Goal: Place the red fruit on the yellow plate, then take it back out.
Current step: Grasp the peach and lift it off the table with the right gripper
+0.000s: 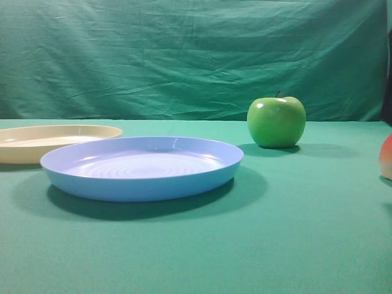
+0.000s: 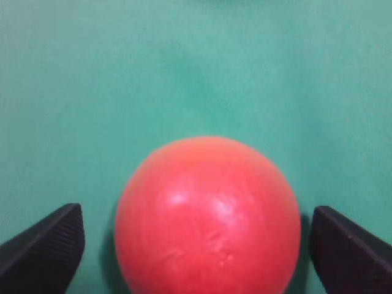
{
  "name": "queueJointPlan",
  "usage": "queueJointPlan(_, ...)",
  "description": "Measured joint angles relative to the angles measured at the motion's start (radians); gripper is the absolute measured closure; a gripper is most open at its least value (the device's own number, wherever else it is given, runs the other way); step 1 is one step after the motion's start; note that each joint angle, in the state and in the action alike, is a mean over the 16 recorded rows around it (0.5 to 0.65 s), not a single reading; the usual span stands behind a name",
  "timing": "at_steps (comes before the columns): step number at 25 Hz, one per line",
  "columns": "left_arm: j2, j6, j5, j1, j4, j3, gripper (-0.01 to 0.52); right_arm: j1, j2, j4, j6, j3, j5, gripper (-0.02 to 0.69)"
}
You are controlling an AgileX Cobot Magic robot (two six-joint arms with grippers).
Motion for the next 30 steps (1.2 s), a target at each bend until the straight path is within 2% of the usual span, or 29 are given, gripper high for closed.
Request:
queueJointPlan(4,0.0,0.0,0.0,0.0,0.0,0.0,0.514,0.0,0.051,-0.002,0.0,-0.017,-0.027,-0.003)
queueJointPlan(7,0.0,0.0,0.0,0.0,0.0,0.0,0.514,0.0,0.071,-0.006,-0.001,-0.025,-0.04,0.038)
queueJointPlan(13,0.0,0.0,0.0,0.0,0.0,0.0,0.514,-0.001,0.087,-0.016,-0.002,-0.043,-0.029,0.205)
queueJointPlan(21,0.0,0.0,0.0,0.0,0.0,0.0,0.514,0.002,0.083,-0.017,-0.001,-0.163,0.107,0.429)
queueJointPlan(24,0.0,0.0,0.0,0.0,0.0,0.0,0.514,0.003,0.074,-0.013,0.0,-0.258,0.173,0.46)
queueJointPlan(30,0.0,0.0,0.0,0.0,0.0,0.0,0.514,0.014,0.053,0.005,0.003,-0.508,0.307,0.465)
